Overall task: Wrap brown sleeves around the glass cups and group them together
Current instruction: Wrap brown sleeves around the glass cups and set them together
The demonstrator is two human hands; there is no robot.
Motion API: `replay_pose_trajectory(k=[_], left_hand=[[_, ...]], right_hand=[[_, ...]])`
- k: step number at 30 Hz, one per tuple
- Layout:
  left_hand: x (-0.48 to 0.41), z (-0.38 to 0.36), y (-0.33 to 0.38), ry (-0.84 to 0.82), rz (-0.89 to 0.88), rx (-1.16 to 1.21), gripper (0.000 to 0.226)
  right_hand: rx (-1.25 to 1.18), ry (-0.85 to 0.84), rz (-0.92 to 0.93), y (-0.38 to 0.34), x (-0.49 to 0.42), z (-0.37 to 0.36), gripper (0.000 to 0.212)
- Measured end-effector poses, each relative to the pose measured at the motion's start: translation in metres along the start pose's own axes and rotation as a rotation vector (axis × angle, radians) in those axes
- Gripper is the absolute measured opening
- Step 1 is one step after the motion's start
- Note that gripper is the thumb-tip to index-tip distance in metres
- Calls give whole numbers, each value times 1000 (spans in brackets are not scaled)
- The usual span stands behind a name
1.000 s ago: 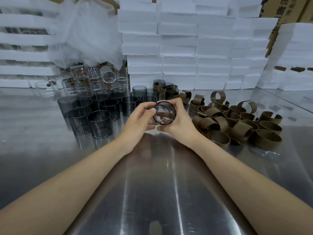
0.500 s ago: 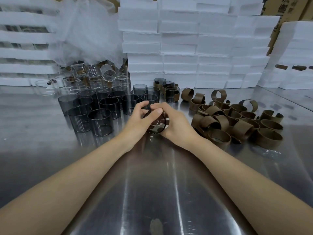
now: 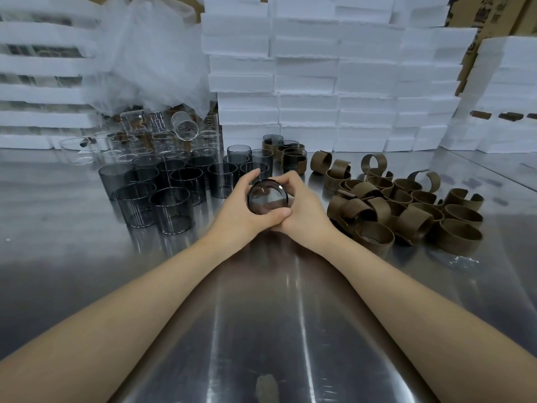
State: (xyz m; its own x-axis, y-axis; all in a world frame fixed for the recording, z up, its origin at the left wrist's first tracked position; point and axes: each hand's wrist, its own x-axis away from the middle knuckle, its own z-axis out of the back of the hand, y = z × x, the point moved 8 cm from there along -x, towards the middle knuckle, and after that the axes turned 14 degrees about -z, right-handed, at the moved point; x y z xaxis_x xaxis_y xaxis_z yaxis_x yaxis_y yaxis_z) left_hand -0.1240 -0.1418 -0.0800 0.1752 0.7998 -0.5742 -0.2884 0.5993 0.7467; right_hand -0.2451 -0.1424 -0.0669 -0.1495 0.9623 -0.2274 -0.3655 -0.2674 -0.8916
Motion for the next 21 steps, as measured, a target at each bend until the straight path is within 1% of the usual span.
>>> replay_pose_trajectory(k=[3, 5, 9, 12, 17, 21], left_hand=[[0, -1, 1, -22, 5, 20, 99], [1, -3, 1, -30, 9, 65, 98], [1, -4, 5, -25, -40, 94, 71], [0, -3, 9, -43, -61, 73, 66], [-1, -2, 4, -52, -36, 92, 59], [-1, 1, 4, -36, -21, 126, 48]], right_hand=[[-57, 17, -29, 1, -1, 4, 61], [-120, 33, -52, 4, -3, 7, 58], [-210, 58, -88, 9, -5, 11, 59], [-242, 40, -104, 10, -5, 11, 61], [-258, 28, -104, 10, -4, 11, 64], [-249, 33, -107, 12, -4, 11, 64]])
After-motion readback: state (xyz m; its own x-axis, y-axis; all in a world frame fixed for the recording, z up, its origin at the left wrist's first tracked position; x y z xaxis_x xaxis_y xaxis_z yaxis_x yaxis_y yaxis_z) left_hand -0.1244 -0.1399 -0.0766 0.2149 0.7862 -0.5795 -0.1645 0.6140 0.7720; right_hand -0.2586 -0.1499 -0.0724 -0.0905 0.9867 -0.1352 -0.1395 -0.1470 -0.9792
